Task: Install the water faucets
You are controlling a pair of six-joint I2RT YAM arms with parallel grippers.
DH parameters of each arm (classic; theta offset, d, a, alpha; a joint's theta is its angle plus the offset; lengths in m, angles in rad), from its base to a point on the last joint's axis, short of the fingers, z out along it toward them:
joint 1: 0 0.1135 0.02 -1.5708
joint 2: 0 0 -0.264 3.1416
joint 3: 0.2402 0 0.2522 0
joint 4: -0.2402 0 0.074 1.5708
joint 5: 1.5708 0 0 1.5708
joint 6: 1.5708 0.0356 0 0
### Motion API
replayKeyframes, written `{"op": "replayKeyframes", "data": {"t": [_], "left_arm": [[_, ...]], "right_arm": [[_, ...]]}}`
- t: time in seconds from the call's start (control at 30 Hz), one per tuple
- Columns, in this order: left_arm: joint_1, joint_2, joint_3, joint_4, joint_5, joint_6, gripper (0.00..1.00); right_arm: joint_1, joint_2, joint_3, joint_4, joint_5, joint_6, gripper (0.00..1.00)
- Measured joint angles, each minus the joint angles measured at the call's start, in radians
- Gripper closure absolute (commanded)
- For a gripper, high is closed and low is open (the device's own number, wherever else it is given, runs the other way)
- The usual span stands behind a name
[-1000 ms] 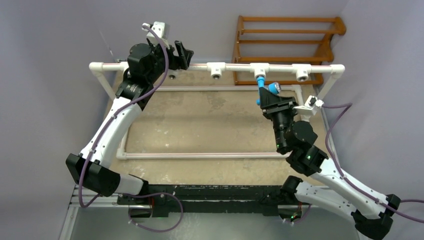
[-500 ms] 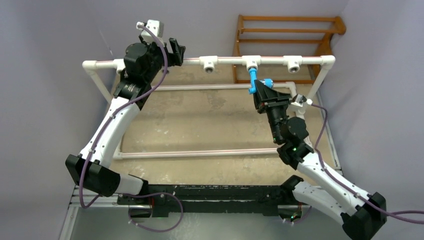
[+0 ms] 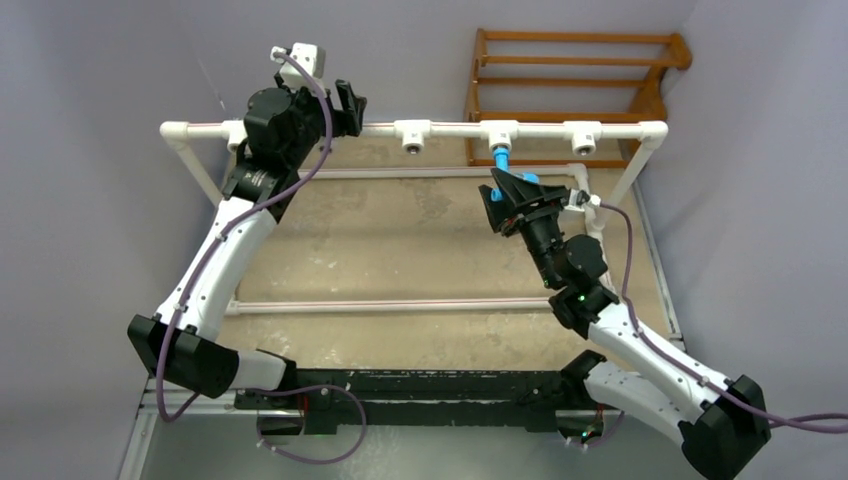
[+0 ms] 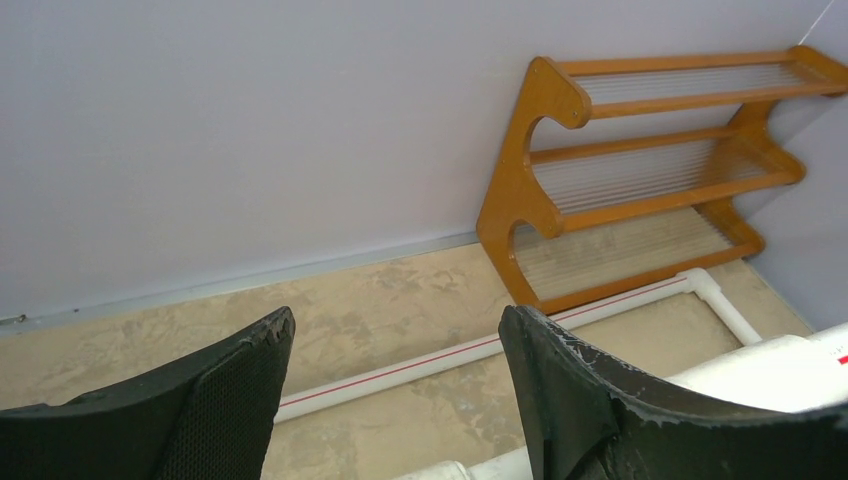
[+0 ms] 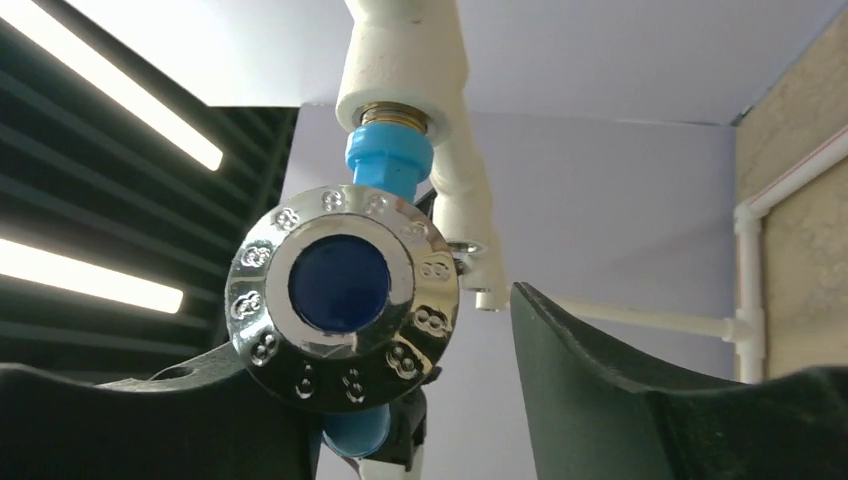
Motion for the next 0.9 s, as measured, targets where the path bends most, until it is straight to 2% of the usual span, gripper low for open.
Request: {"op": "replayKeyframes", "data": {"t": [0.17, 0.27, 0.5, 0.67, 0.9], "left_arm": [[0.002, 0.001, -0.001, -0.001, 0.016, -0.003, 0.25], [0.002, 0.002, -0.001, -0.002, 0.022, -0.008, 0.25], [0.005, 0.005, -0.001, 0.002, 0.031, -0.026, 0.25], [0.012, 0.007, -0.001, 0.008, 0.043, -0.032, 0.26], [0.024, 0.009, -0.001, 0.01, 0.071, -0.048, 0.26]], "right_arm": [[0.0, -0.087, 0.0, -0.163, 0.012, -0.068, 0.21], [0.0, -0.148, 0.002, -0.251, 0.034, -0.146, 0.18], [0.0, -0.295, 0.056, -0.493, 0.101, -0.451, 0.12], [0.0, -0.364, 0.162, -0.698, 0.124, -0.774, 0.14], [0.0, -0.317, 0.41, -0.868, 0.1, -1.217, 0.26]]}}
